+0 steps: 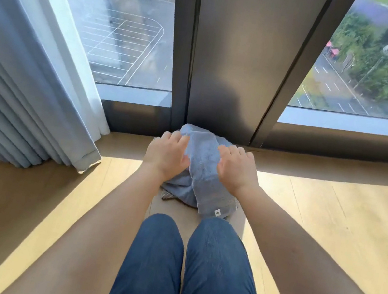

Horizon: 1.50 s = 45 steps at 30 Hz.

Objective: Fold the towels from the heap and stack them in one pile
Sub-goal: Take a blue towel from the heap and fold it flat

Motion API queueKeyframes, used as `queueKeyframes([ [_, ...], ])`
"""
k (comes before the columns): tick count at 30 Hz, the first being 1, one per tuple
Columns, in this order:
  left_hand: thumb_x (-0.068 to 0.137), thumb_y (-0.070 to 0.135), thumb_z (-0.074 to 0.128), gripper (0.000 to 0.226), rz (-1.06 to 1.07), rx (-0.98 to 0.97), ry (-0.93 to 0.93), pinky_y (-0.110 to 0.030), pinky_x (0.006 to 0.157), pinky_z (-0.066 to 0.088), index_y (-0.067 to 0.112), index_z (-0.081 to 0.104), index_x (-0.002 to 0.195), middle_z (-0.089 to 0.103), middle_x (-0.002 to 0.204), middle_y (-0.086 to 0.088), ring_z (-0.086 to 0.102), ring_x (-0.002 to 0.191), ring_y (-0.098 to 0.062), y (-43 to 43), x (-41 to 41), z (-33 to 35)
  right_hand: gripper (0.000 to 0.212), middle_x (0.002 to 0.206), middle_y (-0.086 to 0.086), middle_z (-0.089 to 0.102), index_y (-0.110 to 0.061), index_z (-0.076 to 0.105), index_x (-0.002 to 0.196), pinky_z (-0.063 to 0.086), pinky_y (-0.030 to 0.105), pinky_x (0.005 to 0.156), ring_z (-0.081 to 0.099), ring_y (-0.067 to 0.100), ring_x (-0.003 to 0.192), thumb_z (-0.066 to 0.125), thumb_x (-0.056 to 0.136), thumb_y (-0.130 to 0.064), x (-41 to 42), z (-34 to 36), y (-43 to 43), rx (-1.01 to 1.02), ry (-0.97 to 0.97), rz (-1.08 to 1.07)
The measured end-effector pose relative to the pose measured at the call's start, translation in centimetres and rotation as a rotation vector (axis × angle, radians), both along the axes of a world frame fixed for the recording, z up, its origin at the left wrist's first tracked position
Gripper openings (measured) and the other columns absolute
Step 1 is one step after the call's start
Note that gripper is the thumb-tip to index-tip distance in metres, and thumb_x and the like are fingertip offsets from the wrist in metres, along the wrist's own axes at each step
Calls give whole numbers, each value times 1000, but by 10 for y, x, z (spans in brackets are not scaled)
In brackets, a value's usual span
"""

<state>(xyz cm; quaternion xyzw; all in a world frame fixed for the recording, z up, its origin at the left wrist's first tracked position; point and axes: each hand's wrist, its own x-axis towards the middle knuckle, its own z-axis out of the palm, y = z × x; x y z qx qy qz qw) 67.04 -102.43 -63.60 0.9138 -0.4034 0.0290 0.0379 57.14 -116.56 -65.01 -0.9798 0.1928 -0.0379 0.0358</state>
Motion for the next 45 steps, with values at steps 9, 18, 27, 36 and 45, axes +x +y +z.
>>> queueKeyframes([
  [9, 92, 32, 43, 44, 22, 39, 59, -34, 83, 40, 14, 38, 131, 49, 122, -6, 48, 109, -27, -53, 79, -18, 48, 123, 8, 46, -15, 32, 137, 33, 38, 91, 45, 28, 113, 39, 91, -20, 67, -20, -49, 82, 50, -46],
  [18, 95, 28, 41, 42, 21, 139, 310, -35, 92, 39, 11, 39, 133, 46, 132, -6, 42, 120, -26, -99, 136, -92, 50, 140, 7, 36, -15, 23, 142, 30, 40, 101, 35, 26, 127, 35, 95, -28, 112, -104, -84, 283, 352, -90],
  [27, 93, 23, 43, 50, 5, 156, 473, -36, 93, 38, 10, 29, 140, 41, 136, -9, 36, 127, -27, -138, 156, -146, 56, 142, 8, 32, -19, 17, 145, 35, 42, 101, 32, 28, 129, 40, 95, -30, 146, -143, -114, 358, 374, -141],
  [36, 96, 27, 36, 46, -1, 181, 398, -32, 87, 34, 14, 27, 139, 45, 124, -7, 47, 110, -27, -139, 151, -177, 52, 138, 6, 38, -17, 23, 143, 35, 37, 98, 34, 25, 128, 34, 97, -38, 140, -172, -110, 293, 381, -181],
  [45, 98, 32, 34, 52, 36, 211, 401, -35, 90, 36, 14, 19, 144, 44, 129, -8, 46, 115, -27, -135, 156, -201, 50, 141, 0, 36, -21, 23, 144, 30, 36, 102, 33, 21, 130, 33, 98, -37, 150, -186, -103, 291, 374, -189],
])
